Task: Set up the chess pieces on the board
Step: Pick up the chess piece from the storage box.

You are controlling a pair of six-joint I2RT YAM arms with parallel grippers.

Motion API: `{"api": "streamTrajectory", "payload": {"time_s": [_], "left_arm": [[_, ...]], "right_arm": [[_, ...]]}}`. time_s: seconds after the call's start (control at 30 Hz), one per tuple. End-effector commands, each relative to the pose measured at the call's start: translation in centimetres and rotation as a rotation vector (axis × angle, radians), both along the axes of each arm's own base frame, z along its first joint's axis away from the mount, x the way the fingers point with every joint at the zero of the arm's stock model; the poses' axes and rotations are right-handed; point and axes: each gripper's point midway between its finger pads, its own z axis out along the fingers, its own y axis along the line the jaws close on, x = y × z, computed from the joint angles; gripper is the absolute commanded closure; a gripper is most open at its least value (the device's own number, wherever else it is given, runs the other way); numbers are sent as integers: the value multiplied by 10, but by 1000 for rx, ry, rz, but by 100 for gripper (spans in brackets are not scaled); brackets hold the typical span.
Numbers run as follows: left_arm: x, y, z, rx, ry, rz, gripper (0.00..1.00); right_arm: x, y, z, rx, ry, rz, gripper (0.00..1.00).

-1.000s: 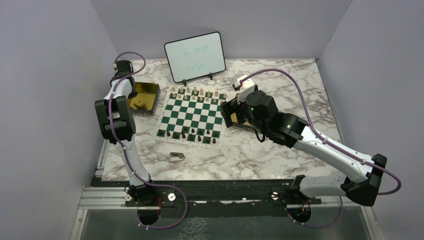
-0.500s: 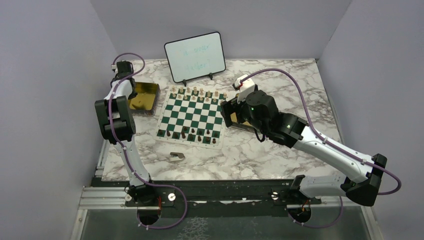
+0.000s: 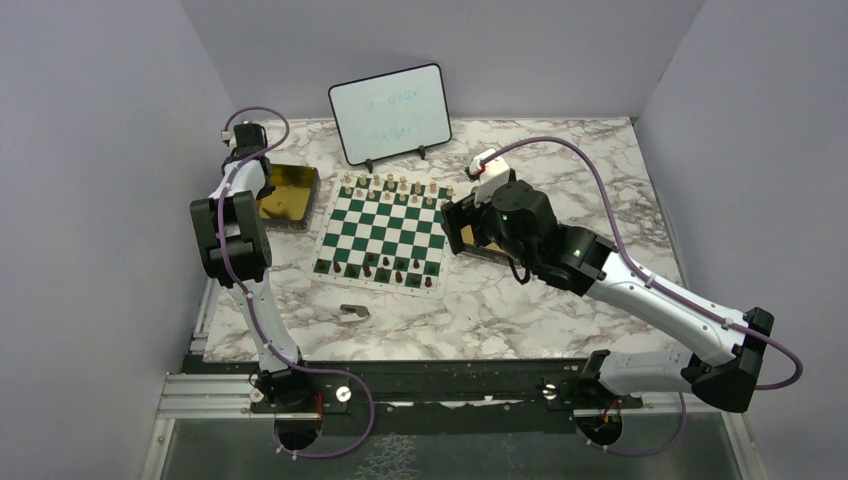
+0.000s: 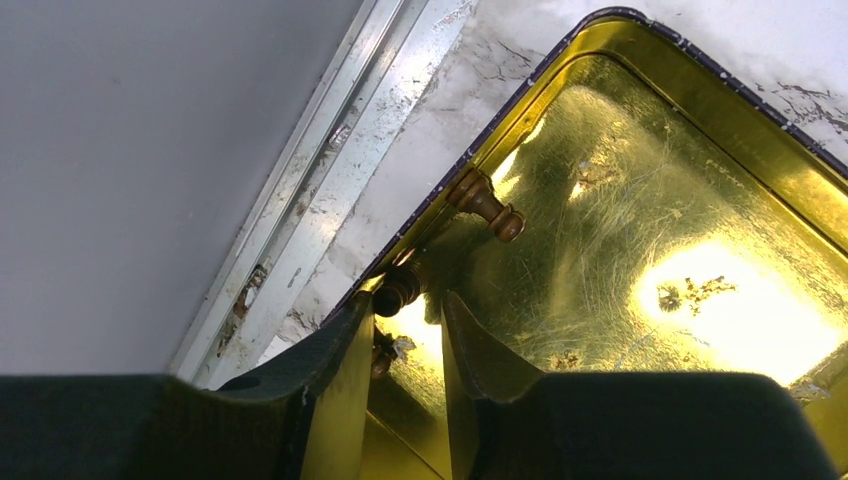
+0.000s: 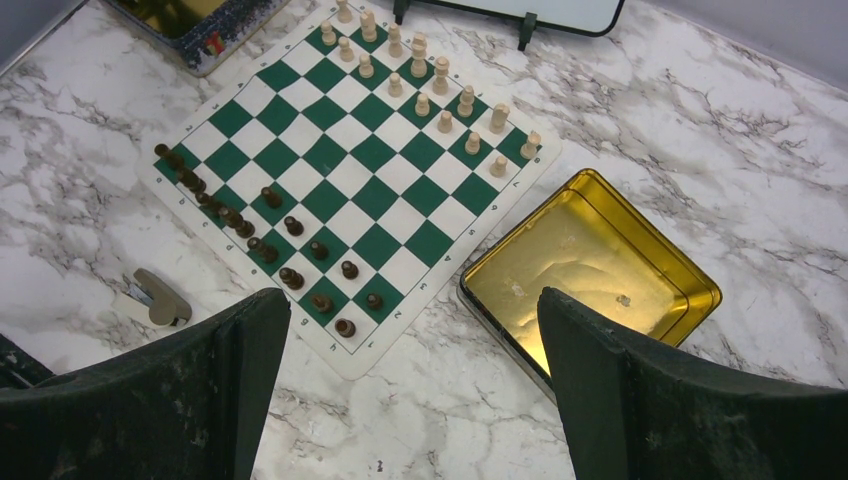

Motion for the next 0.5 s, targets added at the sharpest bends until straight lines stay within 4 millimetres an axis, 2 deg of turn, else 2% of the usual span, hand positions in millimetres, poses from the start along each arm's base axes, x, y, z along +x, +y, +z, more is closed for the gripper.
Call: {"api": "streamTrajectory", "payload": {"time_s": [0.0,0.27,0.47], "left_arm": [[12,1,-8,-12,-28,16,71],[25,-11,-1,-64,-71,-49,71],[29,-19,17,-97,-117,-76,71]], "right_arm": [[2,5,8,26,-13,-1,0],[2,6,7,29,-12,0,0],[2,6,6,26,-12,0,0]]}}
